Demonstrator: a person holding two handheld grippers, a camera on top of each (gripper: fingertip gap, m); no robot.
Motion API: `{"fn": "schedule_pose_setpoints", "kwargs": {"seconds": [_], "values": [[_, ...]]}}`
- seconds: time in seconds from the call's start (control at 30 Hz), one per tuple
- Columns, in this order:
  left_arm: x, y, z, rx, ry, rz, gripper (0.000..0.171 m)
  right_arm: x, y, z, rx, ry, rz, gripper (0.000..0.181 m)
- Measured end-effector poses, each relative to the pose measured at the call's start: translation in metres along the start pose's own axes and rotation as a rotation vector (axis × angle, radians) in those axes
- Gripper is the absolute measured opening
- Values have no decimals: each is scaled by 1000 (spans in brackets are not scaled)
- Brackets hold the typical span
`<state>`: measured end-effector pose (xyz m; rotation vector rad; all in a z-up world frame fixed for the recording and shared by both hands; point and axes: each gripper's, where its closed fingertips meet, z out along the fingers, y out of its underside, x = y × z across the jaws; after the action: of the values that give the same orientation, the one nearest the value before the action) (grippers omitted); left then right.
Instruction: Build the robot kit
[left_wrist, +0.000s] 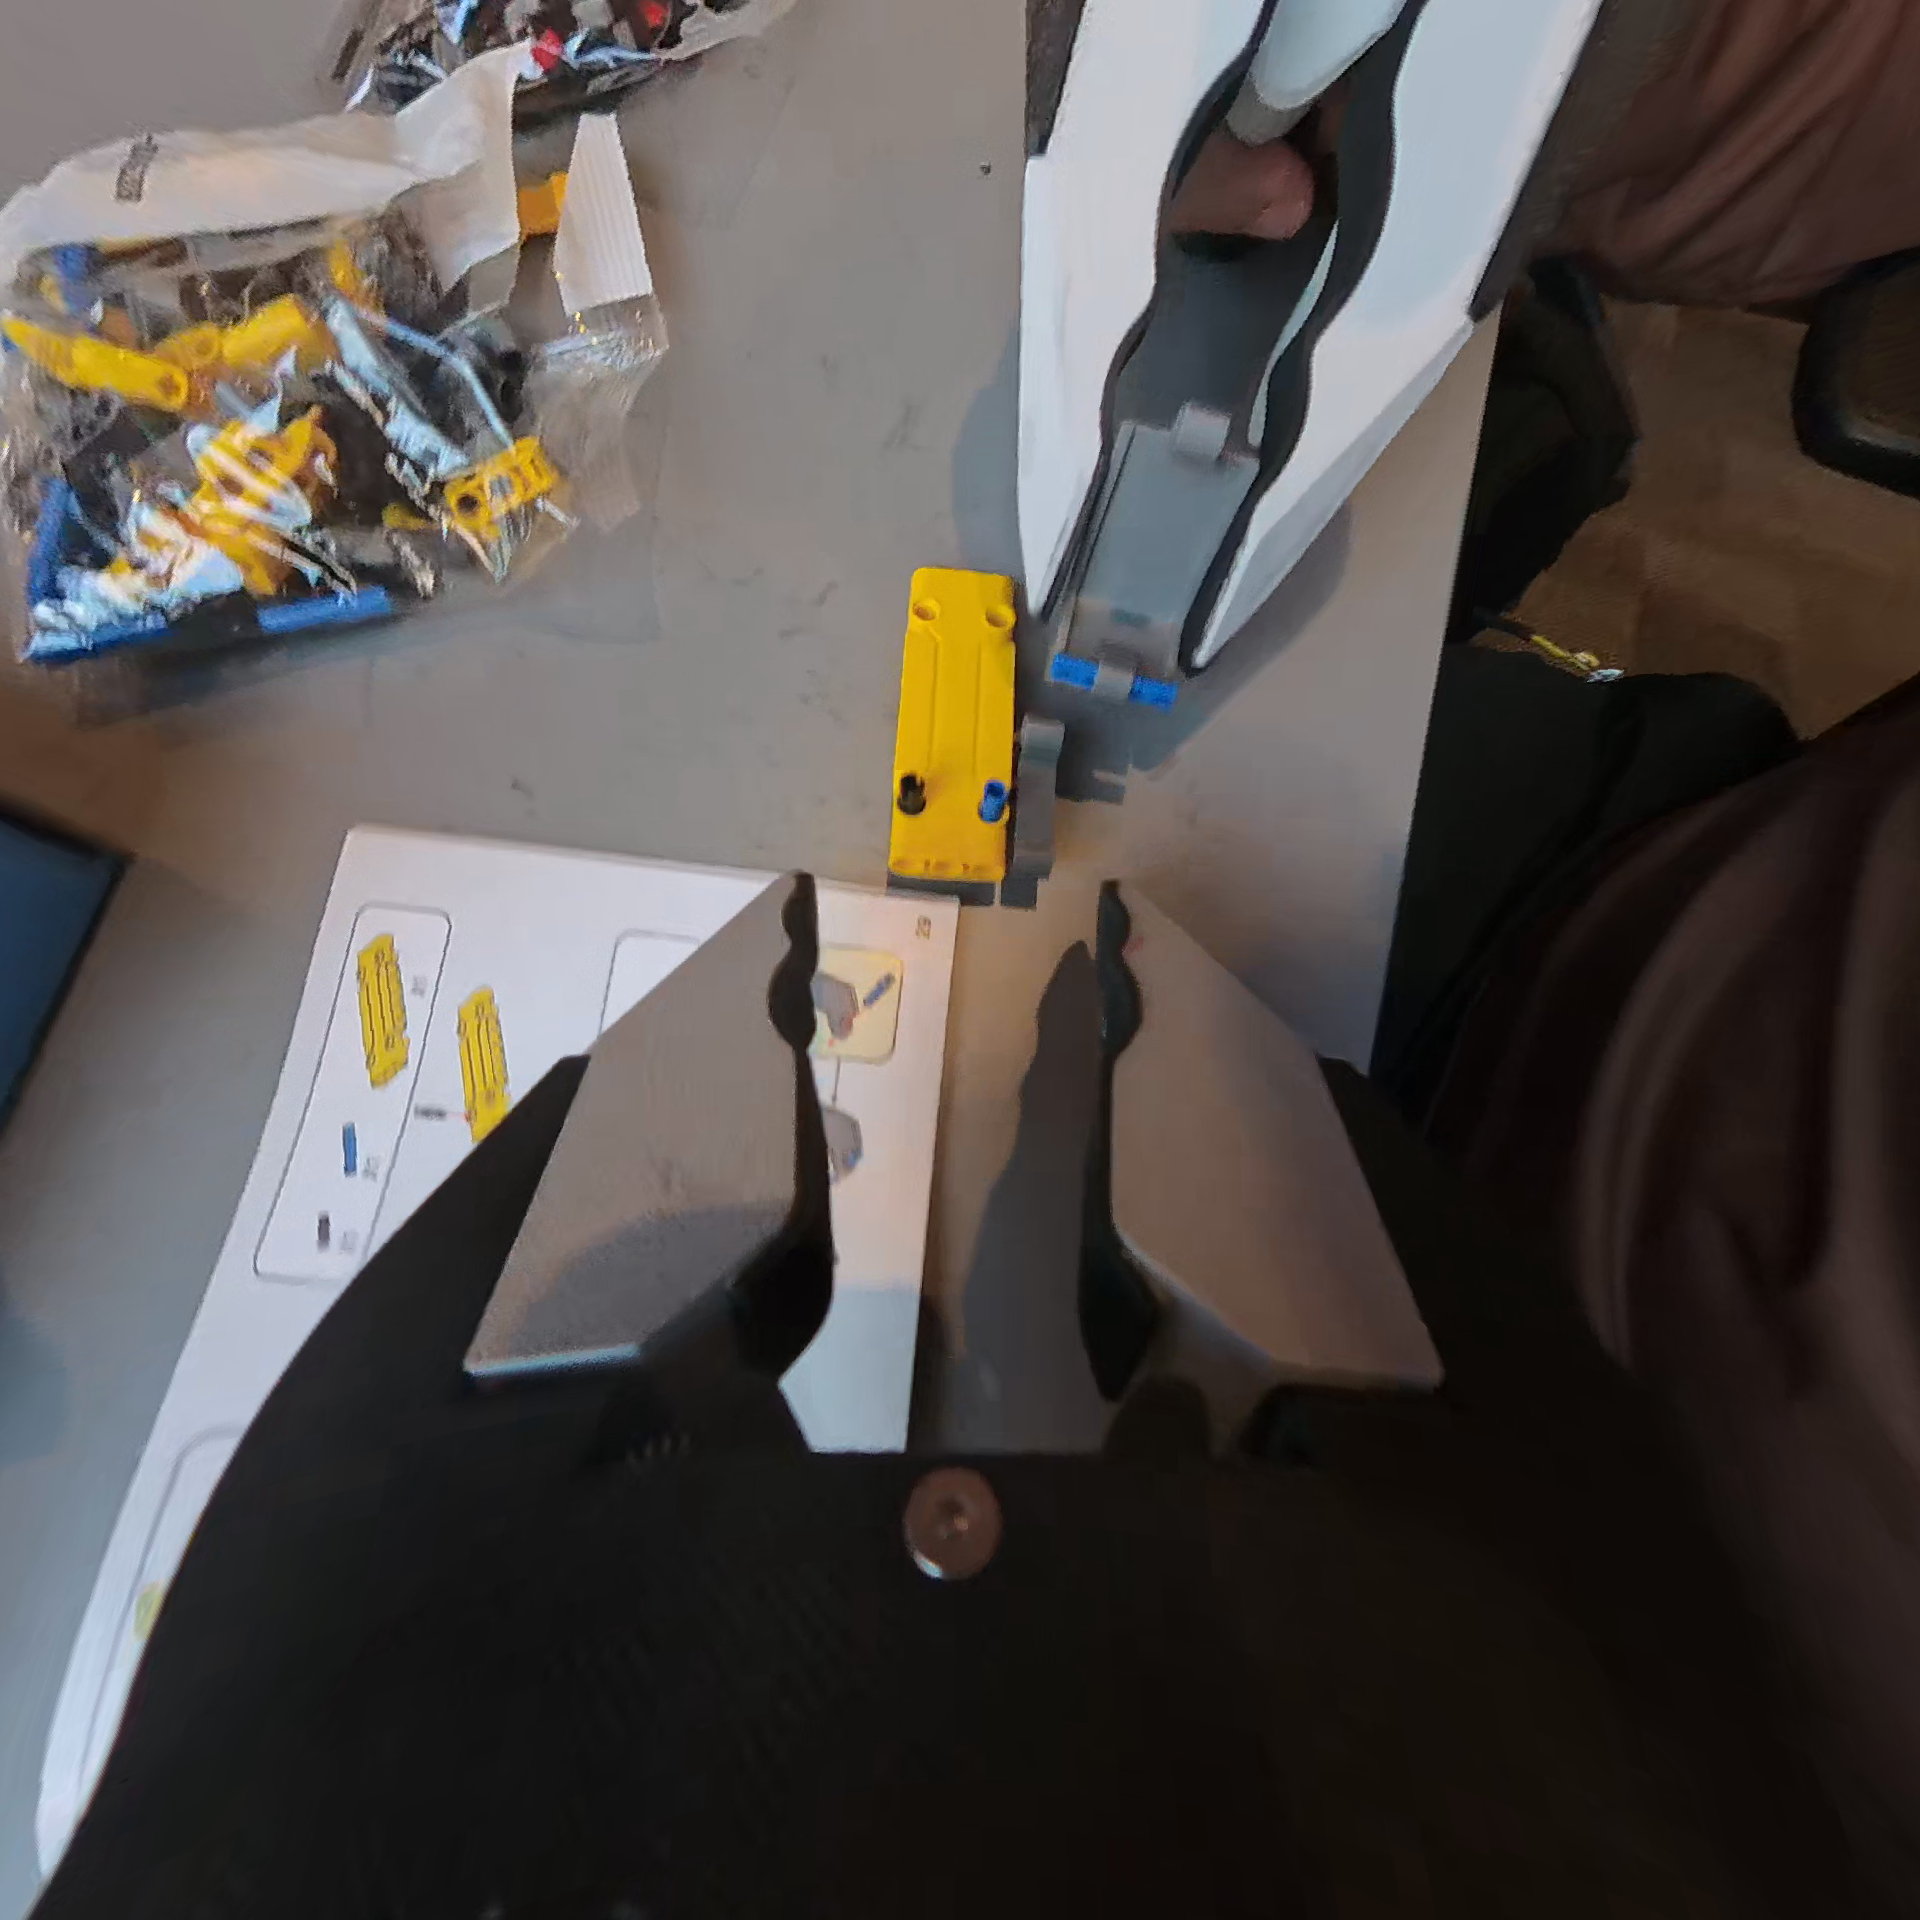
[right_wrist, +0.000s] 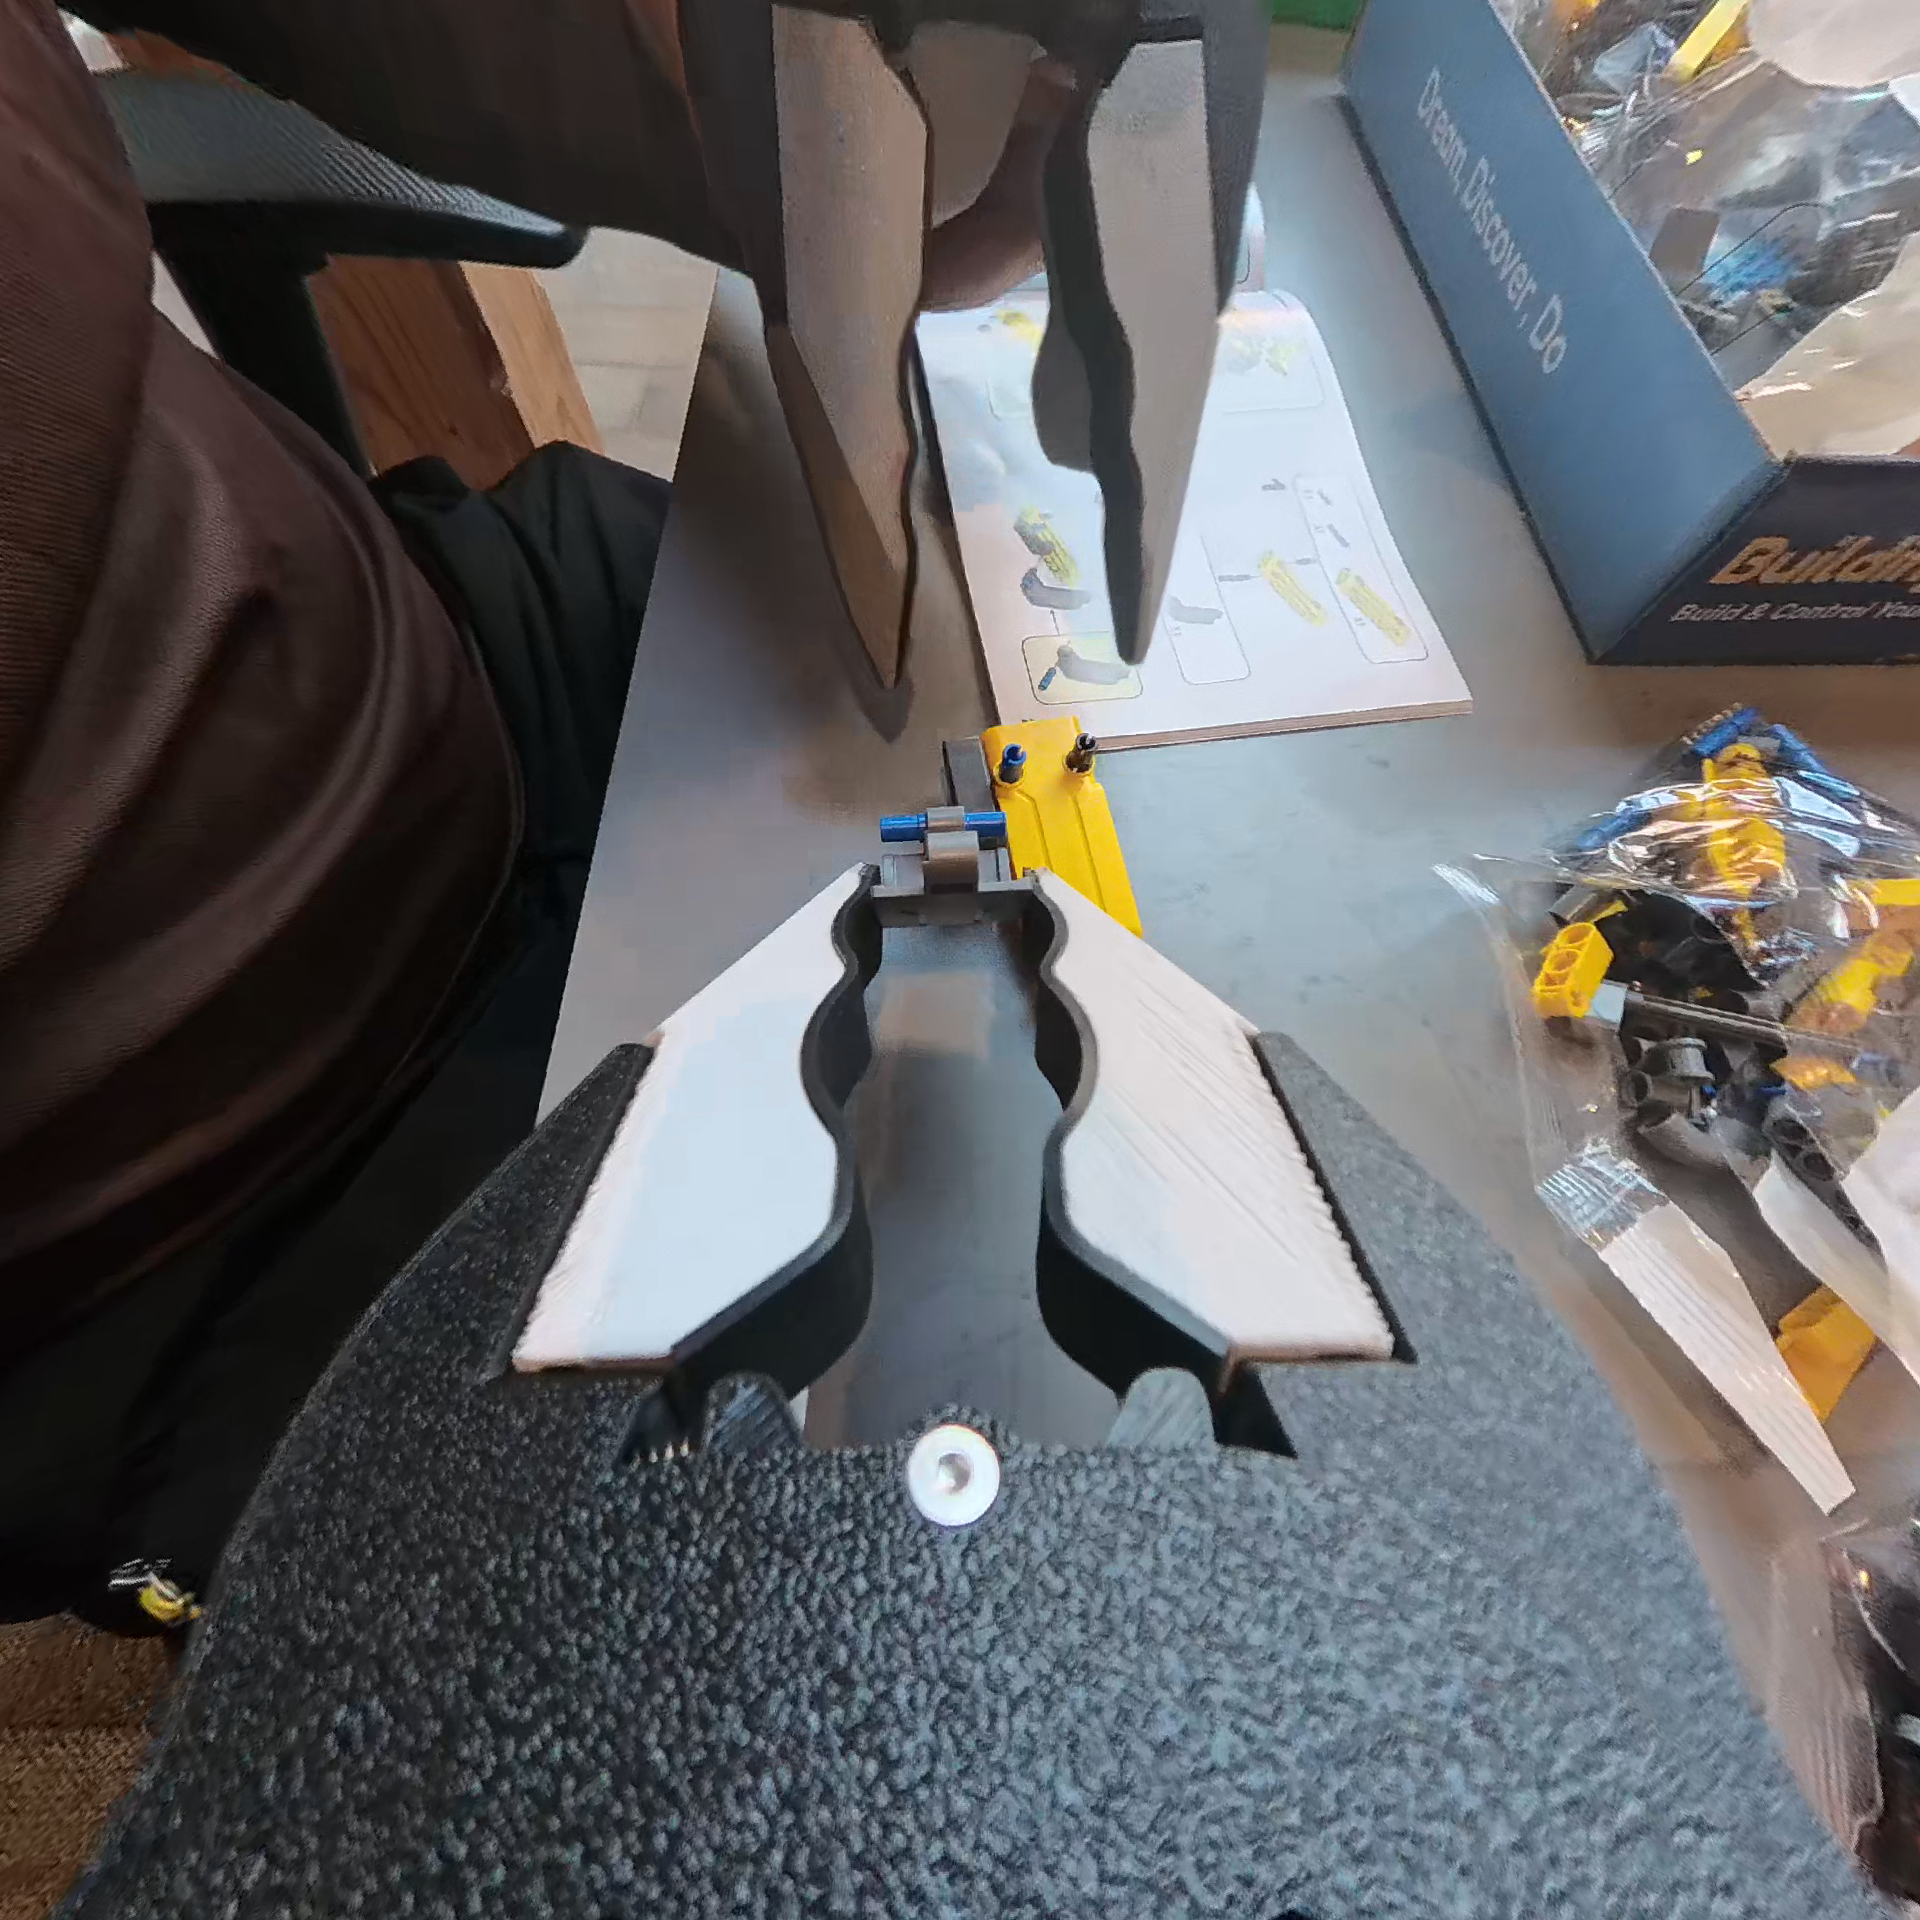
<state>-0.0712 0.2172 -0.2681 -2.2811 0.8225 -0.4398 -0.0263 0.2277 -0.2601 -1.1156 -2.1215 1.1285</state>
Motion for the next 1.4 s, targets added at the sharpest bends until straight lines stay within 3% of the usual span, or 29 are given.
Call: {"fn": "schedule_pose_setpoints", "kwargs": {"seconds": [0.3,0.5,0.67,1.4], "values": [[1,-13,26,-52,38,113,53,-5,4,3,-34,-45,0,27],[2,-5,33,-96,62,167,37,-6,11,9,-89,-56,-7,27],[5,-9,37,-74,80,186,34,-6,9,9,-80,-60,0,27],[6,-19,23,-4,85,257,35,-4,12,12,-110,-29,-11,27]]}}
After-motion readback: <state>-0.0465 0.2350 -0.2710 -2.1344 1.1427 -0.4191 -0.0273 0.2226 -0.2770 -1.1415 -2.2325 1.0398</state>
